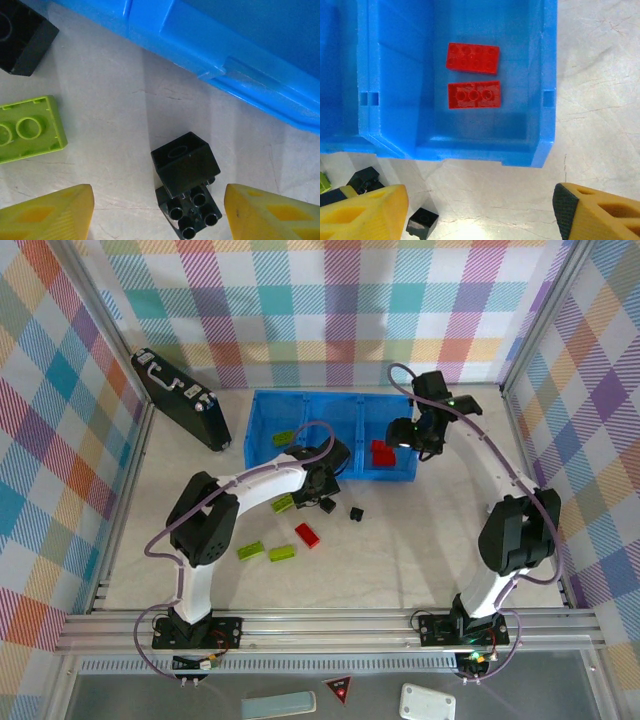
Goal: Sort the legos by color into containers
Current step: Pick up the lego from the center of the table.
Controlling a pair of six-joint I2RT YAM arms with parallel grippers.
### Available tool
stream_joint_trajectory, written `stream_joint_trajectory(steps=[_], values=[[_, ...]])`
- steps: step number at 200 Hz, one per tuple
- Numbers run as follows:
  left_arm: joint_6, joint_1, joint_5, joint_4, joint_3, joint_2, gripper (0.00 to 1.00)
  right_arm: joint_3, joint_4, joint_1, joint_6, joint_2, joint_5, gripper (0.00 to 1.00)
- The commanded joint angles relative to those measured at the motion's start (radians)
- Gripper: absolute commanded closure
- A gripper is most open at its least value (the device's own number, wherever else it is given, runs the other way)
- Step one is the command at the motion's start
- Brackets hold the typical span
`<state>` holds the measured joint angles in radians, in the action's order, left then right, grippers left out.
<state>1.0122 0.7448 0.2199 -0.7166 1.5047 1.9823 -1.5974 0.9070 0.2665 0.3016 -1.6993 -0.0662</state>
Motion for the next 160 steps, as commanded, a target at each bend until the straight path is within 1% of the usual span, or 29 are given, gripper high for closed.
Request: stream_joint_trajectory(steps=[1, 25, 53, 88, 123, 160], values=[[0.083, 0.007, 0.015, 0.032, 0.004, 0.015, 0.32, 0.022, -0.018, -0.013, -0.006, 0.045, 0.020, 0.23], [0.085, 0.010, 0.007, 0.060, 0.006, 0.035, 0.34, 0.037, -0.020, -0.021, -0.013, 0.058, 0.024, 0.23], [0.084, 0.010, 0.015, 0.058, 0.023, 0.064, 0.34, 0.049, -0.020, -0.025, -0.017, 0.073, 0.025, 0.23], [0.082, 0.010, 0.021, 0.063, 0.046, 0.092, 0.37, 0.062, -0.017, -0.031, -0.025, 0.092, 0.021, 0.23], [0.075, 0.010, 0.028, 0.057, 0.068, 0.120, 0.43, 0.067, -0.015, -0.038, -0.025, 0.105, 0.020, 0.23], [0.072, 0.010, 0.033, 0.068, 0.051, 0.111, 0.51, 0.063, -0.007, -0.040, -0.025, 0.117, 0.019, 0.23]])
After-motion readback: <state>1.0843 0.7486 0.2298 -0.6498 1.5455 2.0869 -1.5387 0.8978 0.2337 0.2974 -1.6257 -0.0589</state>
